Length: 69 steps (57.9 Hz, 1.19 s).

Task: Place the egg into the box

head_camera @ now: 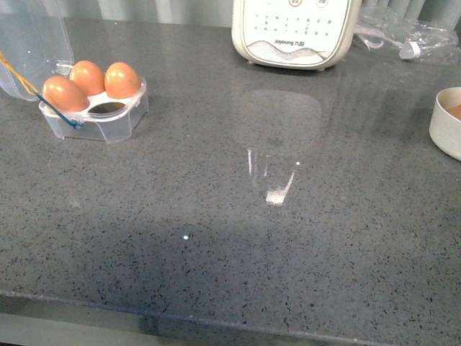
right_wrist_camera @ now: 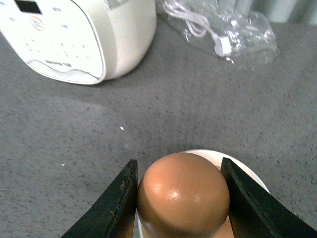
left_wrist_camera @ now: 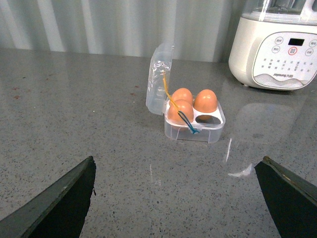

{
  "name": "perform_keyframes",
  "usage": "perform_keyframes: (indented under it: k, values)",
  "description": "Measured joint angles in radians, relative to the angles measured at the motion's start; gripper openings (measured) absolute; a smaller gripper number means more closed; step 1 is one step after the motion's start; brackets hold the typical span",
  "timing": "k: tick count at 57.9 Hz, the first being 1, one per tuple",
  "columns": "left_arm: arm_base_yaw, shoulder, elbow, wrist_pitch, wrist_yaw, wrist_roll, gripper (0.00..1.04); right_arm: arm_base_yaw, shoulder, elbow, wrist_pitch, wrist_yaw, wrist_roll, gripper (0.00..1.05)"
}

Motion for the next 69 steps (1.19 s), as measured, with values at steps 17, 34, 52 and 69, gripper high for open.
perform_keyframes:
  k: [17, 34, 52, 69]
  values:
    - [0.0, 0.0, 0.0, 0.0, 0.0, 0.0, 0.98, 0.255, 0.008, 0.035, 0.121, -0.087, -0.057, 0.42]
    - [0.0, 0.0, 0.0, 0.0, 0.0, 0.0, 0.98, 0.467, 0.13, 0.069, 0.227, -0.29, -0.124, 0.42]
    - [0.0, 0.0, 0.0, 0.0, 0.0, 0.0, 0.98, 0.511, 0.267, 0.194, 0.23, -0.313, -0.135, 0.42]
    - [0.0, 0.0, 0.0, 0.0, 0.0, 0.0, 0.98, 0.565, 0.435, 0.355, 0.213, -0.308, -0.126, 0.42]
